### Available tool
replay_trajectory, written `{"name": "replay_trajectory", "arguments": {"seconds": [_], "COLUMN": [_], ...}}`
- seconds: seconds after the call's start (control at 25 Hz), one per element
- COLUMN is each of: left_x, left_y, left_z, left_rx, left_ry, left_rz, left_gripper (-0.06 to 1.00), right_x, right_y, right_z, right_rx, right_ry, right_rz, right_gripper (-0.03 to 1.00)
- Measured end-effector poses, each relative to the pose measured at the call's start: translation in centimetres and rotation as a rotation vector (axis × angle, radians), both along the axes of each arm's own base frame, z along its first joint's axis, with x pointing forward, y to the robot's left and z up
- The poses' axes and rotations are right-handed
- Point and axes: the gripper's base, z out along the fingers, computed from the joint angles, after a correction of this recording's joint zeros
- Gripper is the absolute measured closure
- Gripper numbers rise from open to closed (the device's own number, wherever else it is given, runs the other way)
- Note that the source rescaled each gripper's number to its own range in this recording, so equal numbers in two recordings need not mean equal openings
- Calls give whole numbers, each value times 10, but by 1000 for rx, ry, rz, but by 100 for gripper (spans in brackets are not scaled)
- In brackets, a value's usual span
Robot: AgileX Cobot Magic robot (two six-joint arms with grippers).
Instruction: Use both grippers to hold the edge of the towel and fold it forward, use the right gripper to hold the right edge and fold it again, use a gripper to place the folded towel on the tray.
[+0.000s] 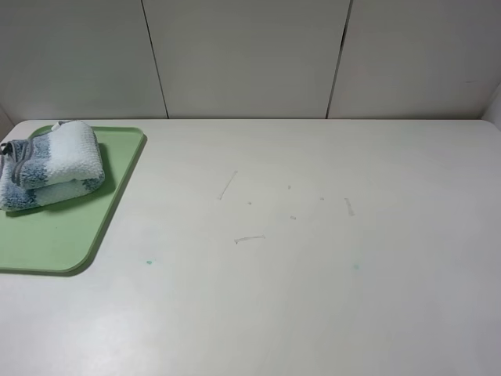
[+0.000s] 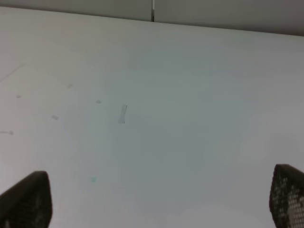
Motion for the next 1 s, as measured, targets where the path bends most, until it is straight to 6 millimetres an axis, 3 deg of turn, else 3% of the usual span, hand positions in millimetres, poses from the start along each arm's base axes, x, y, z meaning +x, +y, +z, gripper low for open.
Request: {"name": "replay_trajectory", "arguments": {"seconds": [0.36, 1.0], "left_x": [2, 2], "left_y": [2, 2], "left_z": [-7, -7], "left_rx": [9, 11], "left_ry": [8, 10], "left_rz": [-95, -97], "left_gripper": [-6, -6], "right_x": [0, 0], "right_y": [0, 0], "right_z": [0, 0], "right_rx": [0, 0], "right_ry": [0, 0], "right_rz": [0, 0], "right_gripper": [-3, -3]}}
